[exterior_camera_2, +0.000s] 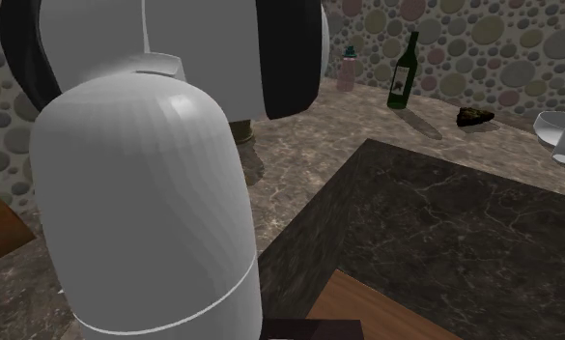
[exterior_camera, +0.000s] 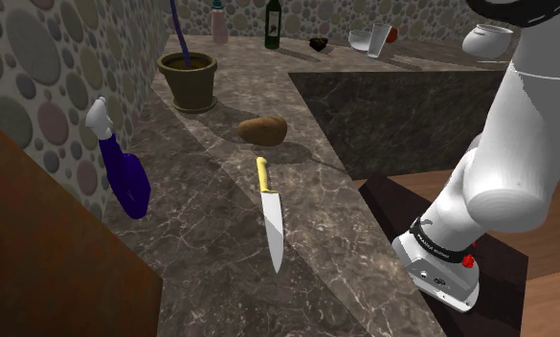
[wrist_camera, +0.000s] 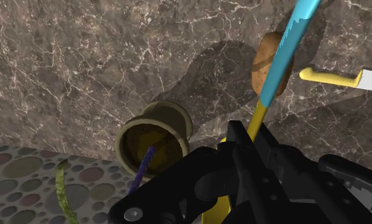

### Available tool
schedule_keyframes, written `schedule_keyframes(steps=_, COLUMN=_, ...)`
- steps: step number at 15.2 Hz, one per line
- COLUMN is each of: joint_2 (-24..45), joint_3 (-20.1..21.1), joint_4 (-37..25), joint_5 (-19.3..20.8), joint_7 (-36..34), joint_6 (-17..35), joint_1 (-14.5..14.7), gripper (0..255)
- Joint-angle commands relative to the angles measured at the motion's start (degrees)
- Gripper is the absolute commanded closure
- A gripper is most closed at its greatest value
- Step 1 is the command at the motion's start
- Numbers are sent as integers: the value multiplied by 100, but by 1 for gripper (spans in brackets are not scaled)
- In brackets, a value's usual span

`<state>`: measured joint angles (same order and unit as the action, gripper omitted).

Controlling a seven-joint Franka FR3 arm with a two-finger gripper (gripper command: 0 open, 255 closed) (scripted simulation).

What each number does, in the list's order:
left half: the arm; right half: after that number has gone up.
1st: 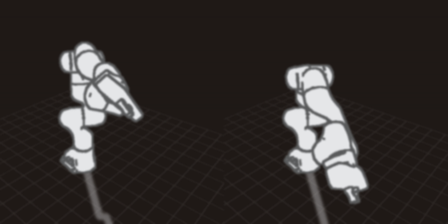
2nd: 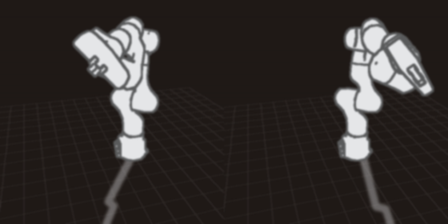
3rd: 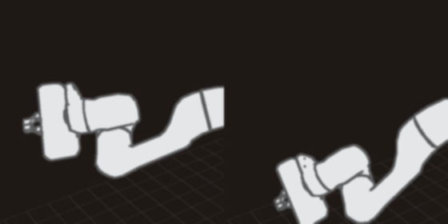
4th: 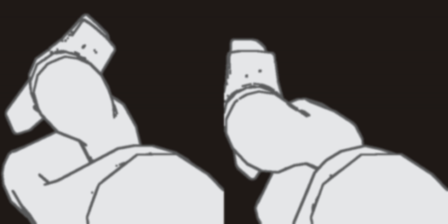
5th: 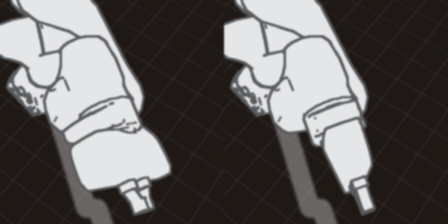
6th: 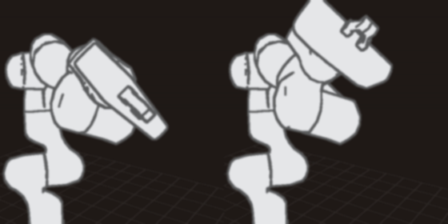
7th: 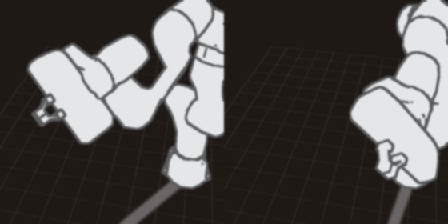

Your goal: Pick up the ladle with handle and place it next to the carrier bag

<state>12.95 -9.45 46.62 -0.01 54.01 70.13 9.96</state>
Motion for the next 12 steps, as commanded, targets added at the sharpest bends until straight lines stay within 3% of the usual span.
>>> schedule_keyframes(steps=1, joint_2=-506, joint_3=74, joint_4=700, joint_5=152, joint_7=-221, joint_6=200, joint_1=230, gripper=255)
schedule_keyframes(steps=6, joint_2=-1497, joint_3=425, joint_4=1988, joint_5=438, joint_7=-901, joint_6=465, joint_1=673, gripper=255)
schedule_keyframes(steps=12, joint_2=-2278, joint_3=926, joint_4=2873, joint_5=577, joint_7=-1728, joint_6=500, joint_1=1040, gripper=255)
